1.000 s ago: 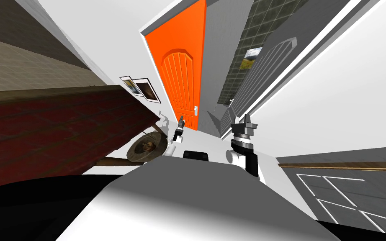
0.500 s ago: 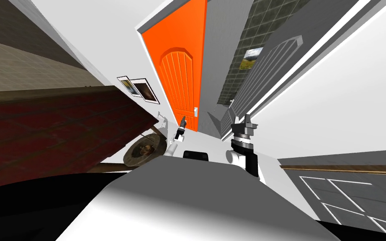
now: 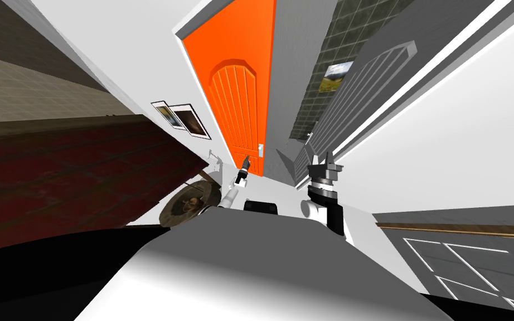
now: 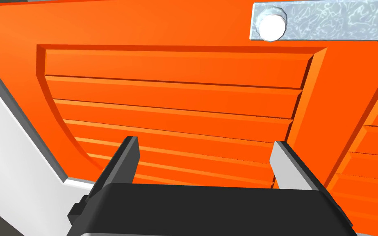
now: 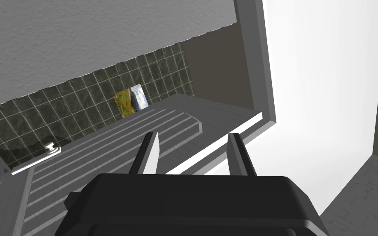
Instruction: Push the door open
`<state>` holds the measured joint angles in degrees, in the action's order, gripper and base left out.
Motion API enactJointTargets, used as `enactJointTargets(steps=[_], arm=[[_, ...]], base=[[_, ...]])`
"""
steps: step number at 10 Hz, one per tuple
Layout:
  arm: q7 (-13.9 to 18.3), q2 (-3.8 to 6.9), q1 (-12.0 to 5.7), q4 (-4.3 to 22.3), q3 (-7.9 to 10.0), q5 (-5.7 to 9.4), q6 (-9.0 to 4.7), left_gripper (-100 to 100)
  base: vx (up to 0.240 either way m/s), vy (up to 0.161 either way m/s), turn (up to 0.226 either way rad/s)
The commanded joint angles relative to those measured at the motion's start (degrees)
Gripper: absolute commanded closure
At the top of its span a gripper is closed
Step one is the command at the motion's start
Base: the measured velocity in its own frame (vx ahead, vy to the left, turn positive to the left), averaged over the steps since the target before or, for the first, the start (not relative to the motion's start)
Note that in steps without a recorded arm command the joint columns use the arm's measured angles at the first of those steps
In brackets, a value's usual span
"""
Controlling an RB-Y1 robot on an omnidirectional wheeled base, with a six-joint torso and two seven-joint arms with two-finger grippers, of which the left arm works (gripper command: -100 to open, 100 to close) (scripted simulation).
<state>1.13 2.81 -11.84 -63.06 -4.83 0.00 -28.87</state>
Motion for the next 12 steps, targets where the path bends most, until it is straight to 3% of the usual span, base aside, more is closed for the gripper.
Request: enactJointTargets(steps=[1, 12], arm=[[0.2, -0.24, -1.79, 2.7, 0.01, -0.08, 0.4, -100], [1.1, -2.96, -10.68, 17.0, -0.11, -0.67, 1.81, -100]], base=[[0.096, 0.026, -0.025], [0.092, 0.024, -0.016]])
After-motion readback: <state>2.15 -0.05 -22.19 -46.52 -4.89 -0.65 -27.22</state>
